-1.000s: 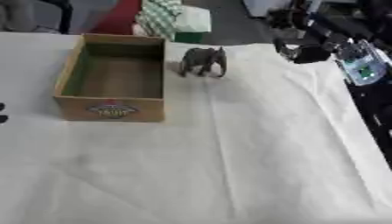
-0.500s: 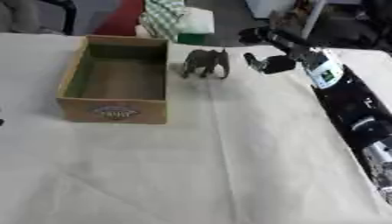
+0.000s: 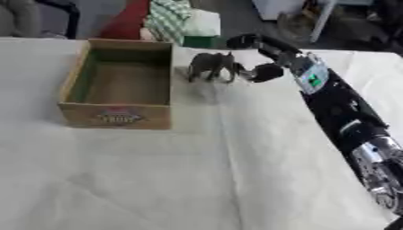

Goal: Pick up objects on the table and place them in the box.

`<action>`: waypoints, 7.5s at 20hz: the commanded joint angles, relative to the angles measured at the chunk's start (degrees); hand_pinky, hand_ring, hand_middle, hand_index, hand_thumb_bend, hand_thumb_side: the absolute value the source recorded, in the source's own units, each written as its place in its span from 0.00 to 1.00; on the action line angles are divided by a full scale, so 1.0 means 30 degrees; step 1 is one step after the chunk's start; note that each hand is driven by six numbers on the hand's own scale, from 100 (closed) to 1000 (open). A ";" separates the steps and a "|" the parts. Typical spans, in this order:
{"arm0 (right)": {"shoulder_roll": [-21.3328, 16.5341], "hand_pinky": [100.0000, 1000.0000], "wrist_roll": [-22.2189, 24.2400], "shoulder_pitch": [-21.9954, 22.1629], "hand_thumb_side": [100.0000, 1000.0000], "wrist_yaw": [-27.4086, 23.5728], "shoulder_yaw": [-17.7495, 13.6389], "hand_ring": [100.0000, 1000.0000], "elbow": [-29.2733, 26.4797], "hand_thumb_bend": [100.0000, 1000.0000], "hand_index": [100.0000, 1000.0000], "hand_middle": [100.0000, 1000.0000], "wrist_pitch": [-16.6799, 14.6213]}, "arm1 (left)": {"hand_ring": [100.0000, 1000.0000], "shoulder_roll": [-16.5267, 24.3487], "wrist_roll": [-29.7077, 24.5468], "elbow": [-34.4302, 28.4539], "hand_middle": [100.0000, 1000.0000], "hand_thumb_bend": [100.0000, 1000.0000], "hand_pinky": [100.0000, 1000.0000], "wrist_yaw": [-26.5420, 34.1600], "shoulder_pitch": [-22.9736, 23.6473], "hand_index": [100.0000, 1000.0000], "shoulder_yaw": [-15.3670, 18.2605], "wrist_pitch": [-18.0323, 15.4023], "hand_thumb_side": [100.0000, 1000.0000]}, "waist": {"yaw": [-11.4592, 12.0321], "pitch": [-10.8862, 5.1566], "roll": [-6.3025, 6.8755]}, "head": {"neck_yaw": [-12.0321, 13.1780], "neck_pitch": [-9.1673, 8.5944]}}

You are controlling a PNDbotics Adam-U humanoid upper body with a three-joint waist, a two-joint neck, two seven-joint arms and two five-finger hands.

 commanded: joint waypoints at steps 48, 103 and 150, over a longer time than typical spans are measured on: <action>-0.0585 0.98 -0.8757 -0.0736 0.15 0.9818 -0.0563 0.93 0.2762 0.00 0.92 0.87 0.4781 | 0.68 -0.0125 -0.0700 -0.0518 0.55 0.00 0.65 -0.0068 -0.0609 0.52 -0.0325 0.0048 0.82 | 0.2270 0.0262 0.0046 | -0.2585 -0.0887; -0.0832 0.68 -1.3583 -0.0352 0.12 1.1356 -0.0395 0.38 0.1578 0.00 0.04 0.12 0.4447 | 0.68 -0.0138 -0.0602 -0.0563 0.54 0.00 0.64 0.0071 -0.0819 0.52 -0.0257 0.0130 0.82 | 0.2294 0.0408 -0.0050 | -0.2960 -0.1283; 0.4599 0.73 -1.2440 -0.1025 0.20 1.5157 0.1464 0.40 -0.1090 0.00 0.06 0.11 0.0824 | 0.68 -0.0343 -0.0757 -0.0577 0.53 0.00 0.64 0.0533 -0.1357 0.52 -0.0416 0.0270 0.81 | 0.2738 0.0004 -0.0097 | -0.3690 -0.1282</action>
